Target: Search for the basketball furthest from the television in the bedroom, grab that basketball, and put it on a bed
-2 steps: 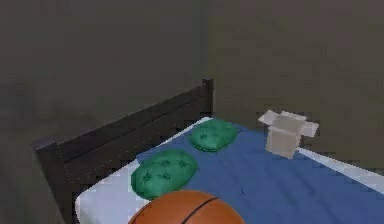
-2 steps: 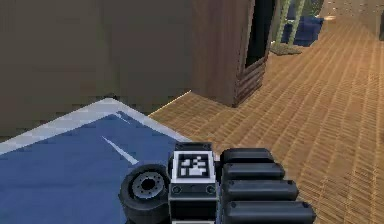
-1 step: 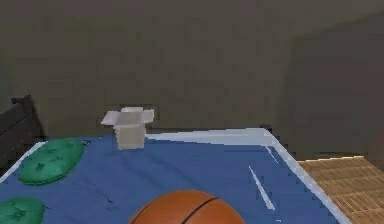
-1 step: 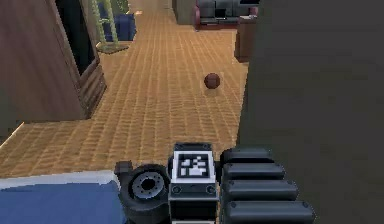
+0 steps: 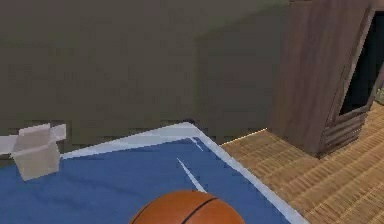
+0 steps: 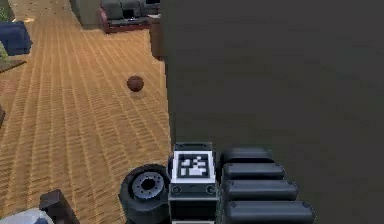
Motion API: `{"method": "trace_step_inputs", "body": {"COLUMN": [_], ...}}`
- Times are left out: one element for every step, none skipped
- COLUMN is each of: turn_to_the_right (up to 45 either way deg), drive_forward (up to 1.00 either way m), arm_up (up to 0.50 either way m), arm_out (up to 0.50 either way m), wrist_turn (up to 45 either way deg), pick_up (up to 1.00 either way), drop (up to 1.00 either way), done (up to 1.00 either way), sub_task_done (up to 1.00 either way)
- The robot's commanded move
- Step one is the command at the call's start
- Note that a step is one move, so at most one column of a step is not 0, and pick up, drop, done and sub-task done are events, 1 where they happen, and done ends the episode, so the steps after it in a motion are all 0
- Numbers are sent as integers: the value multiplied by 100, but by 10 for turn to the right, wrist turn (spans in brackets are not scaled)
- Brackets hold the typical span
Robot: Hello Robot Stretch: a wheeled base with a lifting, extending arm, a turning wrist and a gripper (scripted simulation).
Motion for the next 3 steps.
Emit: {"method": "trace_step_inputs", "body": {"turn_to_the_right": [-450, -450, -240], "drive_forward": [0, 0, 0], "arm_up": [0, 0, 0], "arm_out": [0, 0, 0], "wrist_turn": [0, 0, 0], "pick_up": [0, 0, 0], "drop": [0, 0, 0], "done": [0, 0, 0], "sub_task_done": [0, 0, 0]}}
